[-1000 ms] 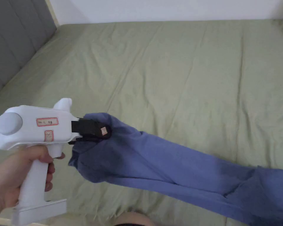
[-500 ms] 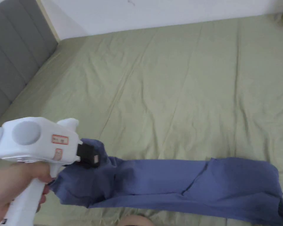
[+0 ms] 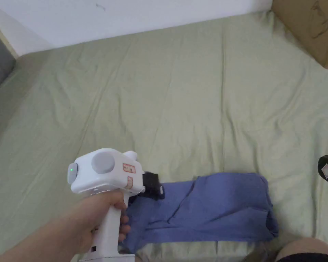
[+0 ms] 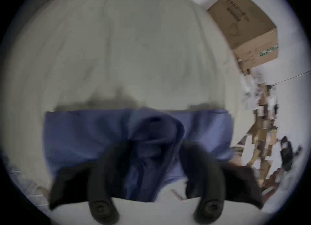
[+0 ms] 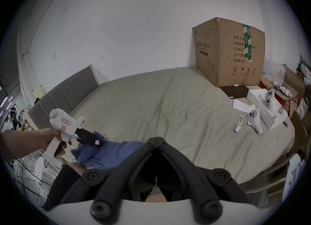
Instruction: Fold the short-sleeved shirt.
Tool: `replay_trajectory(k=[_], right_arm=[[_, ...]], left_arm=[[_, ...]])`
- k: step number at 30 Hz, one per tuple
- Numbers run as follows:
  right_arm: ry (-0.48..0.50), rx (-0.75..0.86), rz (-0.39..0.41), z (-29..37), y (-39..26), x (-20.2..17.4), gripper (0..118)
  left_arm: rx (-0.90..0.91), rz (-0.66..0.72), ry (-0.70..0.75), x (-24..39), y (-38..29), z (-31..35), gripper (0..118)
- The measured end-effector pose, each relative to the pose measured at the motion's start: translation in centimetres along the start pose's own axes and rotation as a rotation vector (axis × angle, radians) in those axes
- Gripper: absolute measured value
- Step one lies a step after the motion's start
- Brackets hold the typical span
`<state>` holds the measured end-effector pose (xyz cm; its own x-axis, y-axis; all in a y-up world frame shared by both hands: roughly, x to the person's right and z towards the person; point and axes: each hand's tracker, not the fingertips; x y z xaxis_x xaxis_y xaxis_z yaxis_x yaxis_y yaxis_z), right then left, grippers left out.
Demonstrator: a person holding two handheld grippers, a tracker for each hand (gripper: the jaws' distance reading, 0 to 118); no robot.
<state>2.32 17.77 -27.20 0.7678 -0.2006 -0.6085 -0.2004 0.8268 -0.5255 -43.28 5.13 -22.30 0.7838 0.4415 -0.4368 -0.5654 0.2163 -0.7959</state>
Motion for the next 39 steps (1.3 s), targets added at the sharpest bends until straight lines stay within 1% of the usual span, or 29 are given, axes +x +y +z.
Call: replay_trajectory(k=[1,2,3,4,5,6,7,8,9,10,11,13,14,18,20,21,23,24,25,28,31,33,36,37,38,39], right_arm=[[-0.002,0.005,-0.009,0.0,-0.1,0.2,0],[0.007,0.005,-0.025,-0.1,-0.1,0.4,0],[0.020,0.002,-0.039,-0.1,-0.1,0.6,0],[0.023,0.003,-0.043,-0.2,-0.1,0.7,0],[0.024,0.004,-0.043,-0.2,-0.1,0.6,0],[0.026,0.007,-0.042,-0.3,-0.1,0.4,0],[0.030,0.011,-0.040,-0.4,-0.1,0.4,0],[0.036,0.012,-0.042,-0.5,-0.1,0.3,0],[0.044,0.015,-0.045,-0.7,-0.1,0.1,0],[0.049,0.016,-0.048,-0.8,-0.2,0.0,0],[0.053,0.016,-0.052,-1.0,-0.3,-0.2,0],[0.060,0.009,-0.054,-1.2,-0.5,-0.5,0],[0.062,0.006,-0.053,-1.2,-0.6,-0.6,0],[0.058,-0.004,-0.035,-0.7,-0.8,-0.8,0],[0.047,-0.006,-0.022,-0.4,-0.7,-0.7,0],[0.044,-0.009,-0.015,-0.3,-0.7,-0.7,0],[0.040,-0.010,-0.001,-0.1,-0.4,-0.8,0],[0.035,-0.008,0.000,-0.1,-0.1,-0.9,0],[0.035,-0.003,0.001,0.0,0.0,-1.0,0],[0.048,0.007,0.019,0.1,0.7,-1.6,0],[0.061,-0.003,0.058,-0.4,1.2,-2.5,0],[0.062,-0.013,0.076,-0.8,1.5,-3.1,0],[0.080,-0.046,0.093,-2.0,1.9,-3.9,0],[0.083,-0.056,0.102,-2.4,2.0,-4.3,0],[0.081,-0.067,0.114,-2.8,2.1,-4.7,0],[0.082,-0.073,0.124,-3.2,2.2,-5.2,0]], left_arm=[[0.004,0.012,-0.073,0.4,0.0,0.1,95],[0.002,0.035,-0.150,0.8,0.1,0.6,91],[0.009,0.050,-0.201,1.2,0.1,1.6,91],[0.026,0.031,-0.213,1.9,0.3,3.2,91],[0.045,-0.016,-0.211,2.2,0.3,4.6,91],[0.083,-0.072,-0.170,2.2,0.2,6.1,89],[0.113,-0.114,-0.113,2.1,0.0,7.2,80],[0.137,-0.166,-0.041,2.6,-0.5,8.5,62],[0.163,-0.207,0.036,2.5,-1.0,9.0,29],[0.186,-0.227,0.109,2.3,-1.5,9.0,9],[0.207,-0.250,0.209,2.0,-2.1,8.5,4],[0.146,-0.262,0.277,1.6,-2.7,5.7,2],[0.088,-0.266,0.280,1.6,-3.2,4.2,2],[0.035,-0.220,0.236,3.4,-4.8,-1.3,0],[0.033,-0.240,0.206,4.9,-4.9,-2.7,0],[0.037,-0.245,0.168,5.1,-4.8,-3.2,0],[0.023,-0.217,0.133,4.5,-4.8,-4.2,0],[0.017,-0.167,0.125,4.1,-4.9,-4.1,0],[0.027,-0.147,0.098,3.7,-4.9,-3.7,0],[0.064,-0.098,-0.034,2.4,-5.1,0.1,0],[0.186,-0.101,-0.171,0.1,-6.2,6.0,0],[0.262,-0.087,-0.260,-3.3,-7.4,9.5,0],[0.384,-0.075,-0.238,-10.0,-8.9,11.3,0],[0.402,-0.028,-0.209,-12.3,-9.2,11.3,1],[0.406,0.034,-0.222,-14.8,-9.3,11.1,9],[0.396,0.098,-0.314,-17.4,-9.4,10.8,47]])
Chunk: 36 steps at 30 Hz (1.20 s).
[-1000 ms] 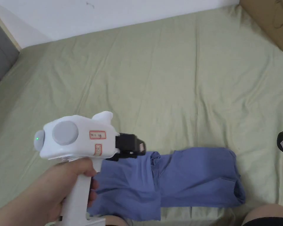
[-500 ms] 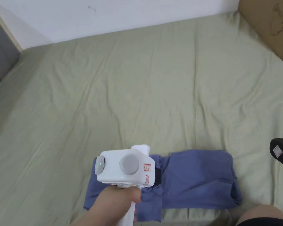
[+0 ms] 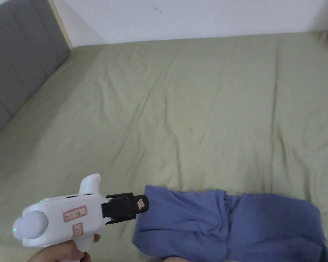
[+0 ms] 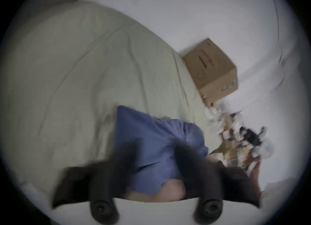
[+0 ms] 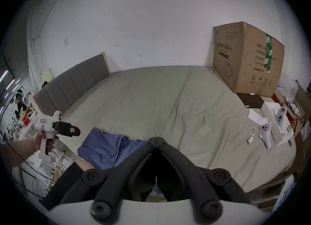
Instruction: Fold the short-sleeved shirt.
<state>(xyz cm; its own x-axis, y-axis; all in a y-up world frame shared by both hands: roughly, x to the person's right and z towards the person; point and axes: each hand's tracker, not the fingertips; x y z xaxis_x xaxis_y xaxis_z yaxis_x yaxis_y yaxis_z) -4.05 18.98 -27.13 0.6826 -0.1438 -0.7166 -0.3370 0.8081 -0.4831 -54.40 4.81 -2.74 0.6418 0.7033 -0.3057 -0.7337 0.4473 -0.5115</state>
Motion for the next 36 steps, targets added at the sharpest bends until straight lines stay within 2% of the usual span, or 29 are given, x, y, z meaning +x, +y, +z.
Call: replay_trajectory(k=[1,2,4,6,8,9,11,12,13,14,15,17,18,19,20,22,25,27,30,34,36], right_arm=[[0.005,-0.004,0.004,-0.3,0.2,-0.3,0],[0.018,-0.011,0.001,-0.6,0.4,-0.6,0],[0.054,-0.020,-0.008,-1.2,0.7,-1.0,0],[0.047,-0.031,0.006,-2.0,0.8,-1.5,0],[0.028,-0.050,0.020,-2.8,0.8,-1.7,0],[0.022,-0.061,0.015,-3.3,0.8,-1.6,0],[0.023,-0.078,-0.010,-4.0,0.7,-1.5,0],[0.035,-0.096,-0.048,-4.4,0.6,-1.4,0],[0.054,-0.109,-0.082,-4.7,0.7,-1.4,0],[0.072,-0.108,-0.100,-4.9,0.8,-1.3,0],[0.068,-0.101,-0.096,-4.9,0.9,-1.4,0],[0.060,-0.091,-0.085,-4.8,1.3,-1.7,0],[0.062,-0.082,-0.075,-4.6,1.4,-1.8,0],[0.062,-0.077,-0.069,-4.5,1.6,-1.8,0],[0.060,-0.073,-0.066,-4.3,1.7,-1.9,0],[0.065,-0.064,-0.074,-4.0,1.6,-1.8,0],[0.121,-0.075,-0.159,-4.0,1.7,-1.7,0],[0.126,-0.061,-0.147,-3.7,1.9,-2.0,0],[0.151,-0.026,-0.110,-3.3,2.4,-2.8,0],[0.178,0.001,-0.105,-2.9,2.3,-3.2,0],[0.179,0.006,-0.102,-2.9,2.2,-3.3,0]], left_arm=[[-0.016,0.072,-0.084,-2.4,0.2,-0.3,87],[-0.060,0.145,-0.152,-4.7,0.2,-0.8,115],[-0.079,0.272,-0.202,-8.2,-0.1,-1.9,117],[-0.146,0.321,-0.136,-9.7,0.3,-4.1,118],[-0.206,0.302,-0.210,-10.2,0.1,-6.3,118],[-0.177,0.260,-0.264,-9.0,0.4,-7.1,118],[-0.193,0.269,-0.370,-8.2,0.9,-9.2,118],[-0.227,0.271,-0.389,-7.6,0.9,-10.5,112],[-0.242,0.276,-0.392,-7.4,0.8,-11.5,94],[-0.236,0.260,-0.427,-6.8,0.6,-12.4,66],[-0.264,0.215,-0.381,-6.1,0.6,-13.3,23],[-0.379,0.013,-0.177,-5.1,0.3,-15.0,19],[-0.385,-0.073,-0.148,-5.1,0.6,-14.6,19],[-0.357,-0.022,-0.231,-4.7,1.3,-14.2,19],[-0.358,0.008,-0.243,-4.3,1.8,-13.8,18],[-0.348,-0.056,-0.200,-2.6,3.0,-12.2,17],[-0.336,0.021,-0.250,-0.3,4.4,-9.5,16],[-0.306,-0.063,-0.181,1.4,5.9,-6.9,16],[-0.335,-0.068,-0.028,3.0,7.2,-4.2,16],[-0.312,-0.056,0.285,4.2,8.2,-1.9,16],[-0.321,-0.067,0.241,6.8,7.8,-1.9,16]])
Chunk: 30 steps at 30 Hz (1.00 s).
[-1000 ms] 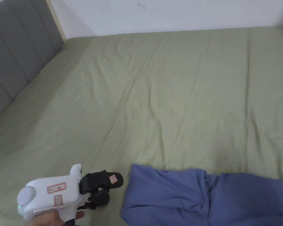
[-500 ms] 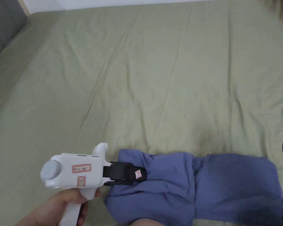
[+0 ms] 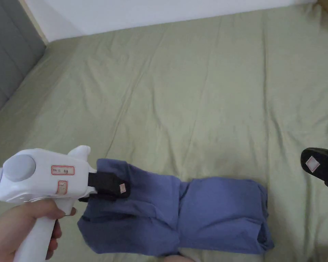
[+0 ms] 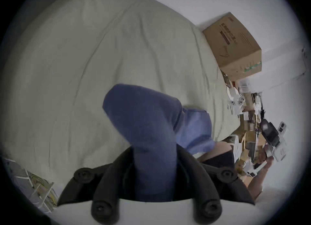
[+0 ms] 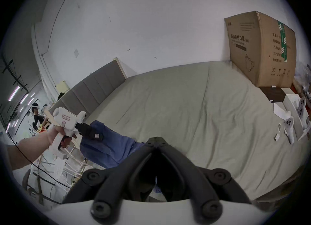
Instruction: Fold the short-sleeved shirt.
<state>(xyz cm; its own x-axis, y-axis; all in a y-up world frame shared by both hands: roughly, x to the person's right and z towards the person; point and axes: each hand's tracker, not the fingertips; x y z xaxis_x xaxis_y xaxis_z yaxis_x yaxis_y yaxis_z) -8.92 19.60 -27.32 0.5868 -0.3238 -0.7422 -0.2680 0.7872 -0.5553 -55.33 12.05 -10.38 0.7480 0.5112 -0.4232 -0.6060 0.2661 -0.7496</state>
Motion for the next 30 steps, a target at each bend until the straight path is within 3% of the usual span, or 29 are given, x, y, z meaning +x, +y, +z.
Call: replay_trajectory(k=[5,9,12,14,15,17,21,24,26,27,28,29,30], right_arm=[[0.014,0.016,-0.008,0.4,-0.2,0.4,0],[-0.075,0.042,0.044,1.5,-0.2,0.8,0],[-0.094,0.059,0.061,2.8,-0.3,1.0,0],[-0.112,0.061,0.088,3.6,-0.5,1.3,0],[-0.129,0.059,0.109,4.0,-0.6,1.5,0],[-0.164,0.055,0.127,4.6,-1.0,1.8,0],[-0.167,0.052,0.096,5.3,-1.5,3.2,0],[-0.165,0.058,0.091,5.3,-1.6,3.6,0],[-0.163,0.061,0.082,5.1,-1.5,3.5,0],[-0.148,0.066,0.075,5.1,-1.6,3.4,0],[-0.139,0.066,0.074,5.1,-1.6,3.4,0],[-0.132,0.064,0.077,5.1,-1.7,3.3,0],[-0.129,0.058,0.086,5.1,-1.8,3.1,0]], left_arm=[[-0.004,-0.084,0.009,8.2,-0.2,-1.7,16],[-0.036,-0.097,0.045,12.7,-1.0,-7.8,16],[-0.107,-0.020,0.004,15.3,-2.2,-13.5,16],[-0.139,-0.053,0.050,17.1,-2.7,-16.7,16],[-0.134,-0.094,0.094,18.0,-2.9,-18.1,23],[-0.069,-0.187,0.230,19.3,-3.3,-19.9,60],[-0.128,-0.277,0.100,22.0,-3.9,-19.1,91],[-0.024,-0.328,0.060,22.3,-3.9,-14.4,90],[0.017,-0.324,0.090,22.0,-3.8,-11.9,82],[0.052,-0.305,0.132,21.6,-4.0,-11.3,54],[0.073,-0.287,0.151,21.3,-4.1,-11.4,19],[0.080,-0.270,0.182,21.0,-4.3,-12.3,0],[0.086,-0.250,0.254,20.7,-4.6,-13.3,0]])
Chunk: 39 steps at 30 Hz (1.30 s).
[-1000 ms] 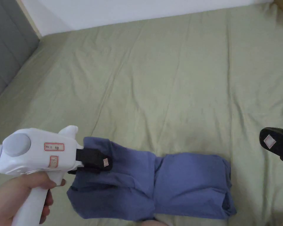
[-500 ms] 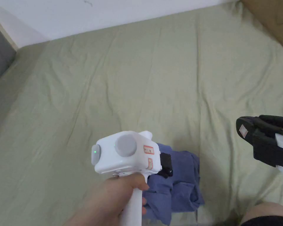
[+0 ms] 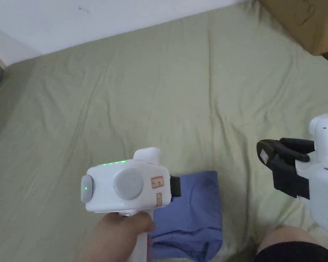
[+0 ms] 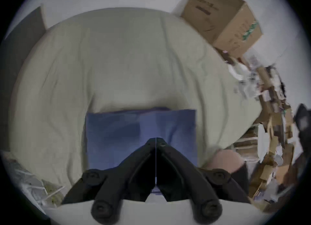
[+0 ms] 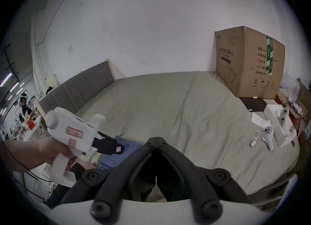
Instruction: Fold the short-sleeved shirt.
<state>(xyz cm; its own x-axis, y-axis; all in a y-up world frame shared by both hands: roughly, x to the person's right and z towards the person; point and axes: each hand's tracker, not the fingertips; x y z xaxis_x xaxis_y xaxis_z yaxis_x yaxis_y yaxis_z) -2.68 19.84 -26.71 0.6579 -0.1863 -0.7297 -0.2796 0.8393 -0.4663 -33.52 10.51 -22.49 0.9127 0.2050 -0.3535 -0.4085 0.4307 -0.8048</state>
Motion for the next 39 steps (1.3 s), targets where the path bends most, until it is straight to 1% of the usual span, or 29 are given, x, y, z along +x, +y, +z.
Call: replay_trajectory(k=[1,3,4,7,8,10,13,16,17,18,19,21,23,24,25,26,28,29,31,32,33,34,36,37,38,39], right_arm=[[-0.004,-0.005,0.013,0.1,-0.1,-0.1,0],[-0.021,-0.016,0.032,0.4,-0.4,0.0,0],[-0.025,-0.018,0.032,0.6,-0.6,0.1,0],[-0.050,-0.035,0.007,1.0,-1.2,0.8,0],[-0.057,-0.041,0.002,1.1,-1.4,1.0,0],[-0.072,-0.052,0.002,1.2,-1.7,1.1,0],[-0.081,-0.070,0.004,1.1,-2.0,0.9,0],[-0.073,-0.101,0.009,0.0,-2.3,0.2,0],[-0.064,-0.117,0.013,-0.7,-2.6,-0.1,0],[-0.061,-0.139,0.017,-1.4,-2.8,-0.4,0],[-0.062,-0.186,0.019,-2.5,-3.1,-0.8,0],[-0.025,-0.250,0.001,-4.9,-3.8,-1.7,0],[0.053,-0.320,-0.017,-7.7,-4.5,-2.5,0],[0.087,-0.350,-0.030,-9.1,-4.8,-2.7,0],[0.117,-0.389,-0.059,-10.7,-5.0,-2.9,0],[0.124,-0.429,-0.077,-12.2,-5.2,-3.1,0],[0.170,-0.453,-0.068,-14.9,-5.5,-3.3,0],[0.200,-0.484,-0.091,-16.4,-5.8,-3.1,0],[0.244,-0.606,-0.164,-19.5,-6.7,-2.1,0],[0.244,-0.650,-0.169,-20.8,-7.5,-1.6,0],[0.202,-0.671,-0.133,-21.7,-8.3,-1.1,0],[0.199,-0.682,-0.134,-22.5,-9.2,-0.4,0],[0.264,-0.658,-0.301,-22.6,-9.8,1.2,0],[0.271,-0.666,-0.364,-22.5,-9.8,1.8,0],[0.278,-0.665,-0.387,-22.4,-9.9,2.2,0],[0.278,-0.663,-0.366,-22.3,-10.0,2.3,0]], left_arm=[[-0.049,-0.005,0.019,0.3,-0.4,-1.2,0],[-0.122,-0.046,-0.047,2.2,-1.3,-4.1,0],[-0.131,-0.051,-0.047,3.1,-1.7,-5.0,0],[-0.125,-0.114,0.022,6.2,-2.2,-7.7,0],[-0.132,-0.125,0.025,6.8,-2.3,-8.8,0],[-0.155,-0.139,0.084,7.6,-2.5,-10.1,0],[-0.156,-0.183,0.090,8.8,-2.0,-9.8,0],[-0.110,-0.208,-0.065,7.7,-1.6,-8.0,0],[-0.065,-0.274,-0.086,7.2,-1.8,-7.1,0],[-0.032,-0.321,-0.073,6.8,-2.2,-6.2,0],[0.003,-0.337,-0.037,5.7,-2.6,-5.1,0],[0.028,-0.282,-0.042,2.8,-3.4,-3.5,0],[0.083,-0.153,-0.077,-1.2,-4.5,-1.5,0],[0.093,-0.109,-0.098,-2.8,-5.2,-0.6,0],[0.108,-0.078,-0.132,-4.4,-6.0,0.3,0],[0.126,-0.054,-0.157,-5.9,-6.8,1.2,0],[0.102,0.008,-0.212,-8.4,-8.0,2.6,0],[0.102,0.050,-0.251,-9.6,-8.5,3.1,0],[0.116,0.106,-0.313,-11.6,-8.9,3.8,0],[0.123,0.118,-0.337,-12.4,-8.9,4.0,0],[0.123,0.122,-0.357,-13.2,-8.9,4.1,0],[0.124,0.114,-0.365,-14.0,-8.8,3.9,0],[0.111,0.115,-0.387,-15.3,-8.2,3.0,0],[0.096,0.129,-0.410,-16.0,-7.9,2.6,0],[0.087,0.160,-0.458,-16.7,-7.8,2.0,3],[0.082,0.194,-0.502,-17.4,-7.4,1.3,25]])
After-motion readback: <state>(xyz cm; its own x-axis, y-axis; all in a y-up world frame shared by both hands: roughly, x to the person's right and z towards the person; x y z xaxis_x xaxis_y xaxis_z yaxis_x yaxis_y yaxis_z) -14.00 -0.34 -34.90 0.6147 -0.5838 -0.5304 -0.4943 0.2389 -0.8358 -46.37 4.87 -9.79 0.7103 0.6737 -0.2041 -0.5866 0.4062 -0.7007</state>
